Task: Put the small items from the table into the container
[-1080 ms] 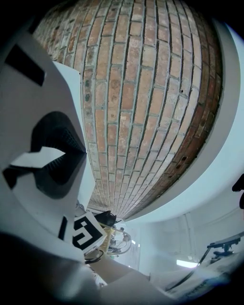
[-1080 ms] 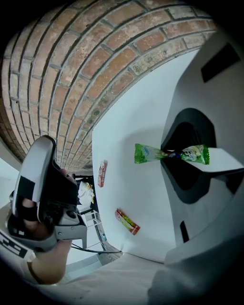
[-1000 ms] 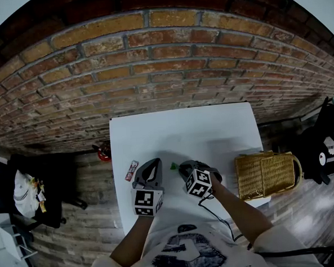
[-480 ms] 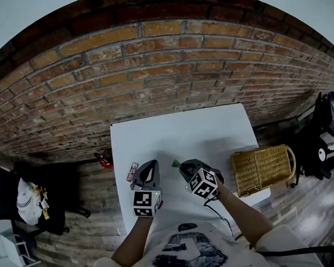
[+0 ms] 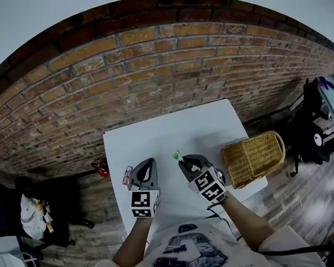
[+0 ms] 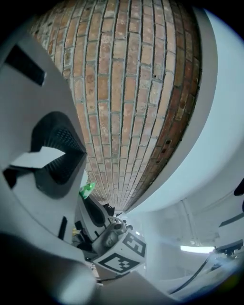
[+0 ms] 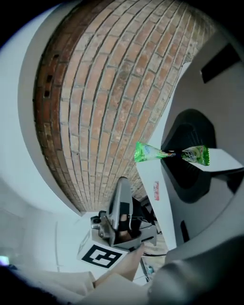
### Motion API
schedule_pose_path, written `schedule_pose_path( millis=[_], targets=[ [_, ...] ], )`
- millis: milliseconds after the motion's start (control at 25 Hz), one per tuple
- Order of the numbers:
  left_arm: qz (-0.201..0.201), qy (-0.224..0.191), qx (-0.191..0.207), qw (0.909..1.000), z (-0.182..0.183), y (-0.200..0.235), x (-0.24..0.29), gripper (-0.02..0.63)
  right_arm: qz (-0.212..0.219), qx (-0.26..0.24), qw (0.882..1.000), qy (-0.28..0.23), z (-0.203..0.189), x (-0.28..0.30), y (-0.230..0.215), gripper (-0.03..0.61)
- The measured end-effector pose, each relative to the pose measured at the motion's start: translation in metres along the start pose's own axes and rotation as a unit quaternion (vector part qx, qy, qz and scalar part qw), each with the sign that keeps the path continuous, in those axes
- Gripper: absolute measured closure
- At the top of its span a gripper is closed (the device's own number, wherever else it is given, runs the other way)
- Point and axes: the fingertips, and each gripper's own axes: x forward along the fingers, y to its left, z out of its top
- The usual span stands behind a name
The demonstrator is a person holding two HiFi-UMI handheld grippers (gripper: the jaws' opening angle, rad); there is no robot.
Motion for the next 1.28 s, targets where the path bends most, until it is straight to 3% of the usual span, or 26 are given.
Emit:
schedule_pose_path(
  millis=[480,800,1280],
  targets=[
    [-0.089,-0.005,0.017,0.9959,0.016,-0.072,0.033,0.566,-0.109,0.093,0.989,-0.037,-0.014,-0.078,-0.049,0.52],
    [-0.155,-0.007,0.022,0.9876,0.023,-0.138,0.06,0.566,-0.175,0.124,0.976,-0.027,-0.043,-0.133,-0.086,0.52],
    [-0.219,-0.003,0.02,0.9755,0.031,-0.213,0.095,0.566,-0.251,0.151,0.956,-0.005,-0.082,-0.199,-0.134,0.522]
  ],
)
